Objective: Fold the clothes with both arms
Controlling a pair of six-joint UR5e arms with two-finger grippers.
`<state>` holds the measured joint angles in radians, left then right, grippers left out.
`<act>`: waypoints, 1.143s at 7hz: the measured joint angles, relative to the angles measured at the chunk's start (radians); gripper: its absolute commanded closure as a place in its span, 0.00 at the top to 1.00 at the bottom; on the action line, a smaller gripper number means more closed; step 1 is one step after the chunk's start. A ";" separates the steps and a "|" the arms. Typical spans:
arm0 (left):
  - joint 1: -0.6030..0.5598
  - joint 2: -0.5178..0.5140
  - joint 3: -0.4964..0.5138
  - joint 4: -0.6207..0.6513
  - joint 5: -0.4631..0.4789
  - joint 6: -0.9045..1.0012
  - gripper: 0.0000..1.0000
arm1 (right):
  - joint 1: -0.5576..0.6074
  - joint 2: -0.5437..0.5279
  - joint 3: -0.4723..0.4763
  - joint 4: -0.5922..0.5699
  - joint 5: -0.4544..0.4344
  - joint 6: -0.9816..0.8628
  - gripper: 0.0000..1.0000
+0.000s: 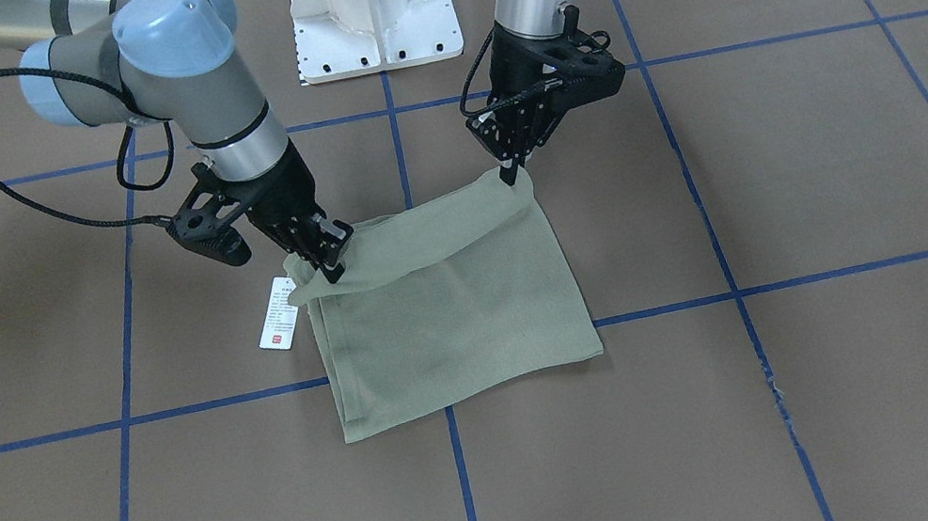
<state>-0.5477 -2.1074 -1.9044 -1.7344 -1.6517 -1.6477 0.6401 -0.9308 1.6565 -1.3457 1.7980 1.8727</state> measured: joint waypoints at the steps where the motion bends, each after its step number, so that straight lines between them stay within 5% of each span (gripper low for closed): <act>1: -0.032 -0.035 0.056 -0.012 -0.014 0.016 0.00 | 0.022 0.038 -0.086 0.048 0.007 0.000 0.00; 2: -0.059 -0.074 0.128 -0.039 -0.019 0.023 0.68 | 0.039 0.080 -0.163 0.083 0.020 -0.001 0.42; 3: -0.090 -0.108 0.208 -0.071 -0.021 0.036 1.00 | 0.050 0.115 -0.228 0.109 0.029 0.000 0.99; 5: -0.196 -0.176 0.367 -0.111 -0.041 0.126 1.00 | 0.066 0.146 -0.333 0.185 0.037 -0.002 1.00; 8: -0.283 -0.188 0.411 -0.125 -0.135 0.252 1.00 | 0.099 0.152 -0.337 0.219 0.136 -0.002 1.00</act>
<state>-0.8309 -2.2955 -1.4932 -1.8596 -1.7865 -1.3958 0.7389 -0.7786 1.3192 -1.1270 1.9337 1.8706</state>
